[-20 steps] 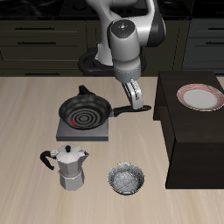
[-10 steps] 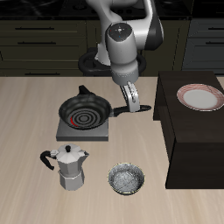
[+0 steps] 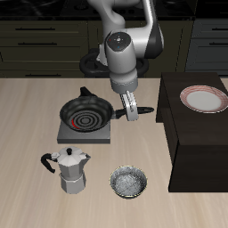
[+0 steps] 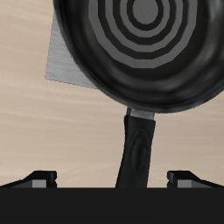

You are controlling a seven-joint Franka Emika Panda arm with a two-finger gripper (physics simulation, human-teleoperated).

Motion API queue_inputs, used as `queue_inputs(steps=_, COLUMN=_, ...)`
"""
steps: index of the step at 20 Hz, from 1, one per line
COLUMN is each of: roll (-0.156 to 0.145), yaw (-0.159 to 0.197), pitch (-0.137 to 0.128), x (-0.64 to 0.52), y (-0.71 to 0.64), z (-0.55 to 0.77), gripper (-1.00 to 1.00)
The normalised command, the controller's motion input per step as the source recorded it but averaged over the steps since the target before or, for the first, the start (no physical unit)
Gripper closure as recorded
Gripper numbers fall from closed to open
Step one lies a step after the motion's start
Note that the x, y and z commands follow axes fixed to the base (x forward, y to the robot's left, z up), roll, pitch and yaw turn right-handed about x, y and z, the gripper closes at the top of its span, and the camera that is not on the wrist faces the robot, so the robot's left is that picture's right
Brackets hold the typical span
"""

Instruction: Place the frypan on the top layer of the shelf

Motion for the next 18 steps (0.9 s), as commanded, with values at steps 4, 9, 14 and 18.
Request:
queue_inputs(steps=4, roll=-0.023, yaw=-0.019, pitch=-0.007, x=-0.03, y=-0.21, z=-0.13, gripper=-1.00)
queue_inputs(steps=9, roll=-0.021, yaw=-0.018, pitch=0.010, x=0.02, y=-0.14, z=-0.12, gripper=-1.00)
queue_inputs(steps=14, roll=-0.037, yaw=-0.011, pitch=0.006, x=-0.14, y=-0.20, z=-0.13, gripper=-1.00)
queue_inputs(steps=18, roll=-0.014, yaw=-0.020, pitch=-0.008, x=-0.14, y=-0.07, z=-0.07, gripper=-1.00)
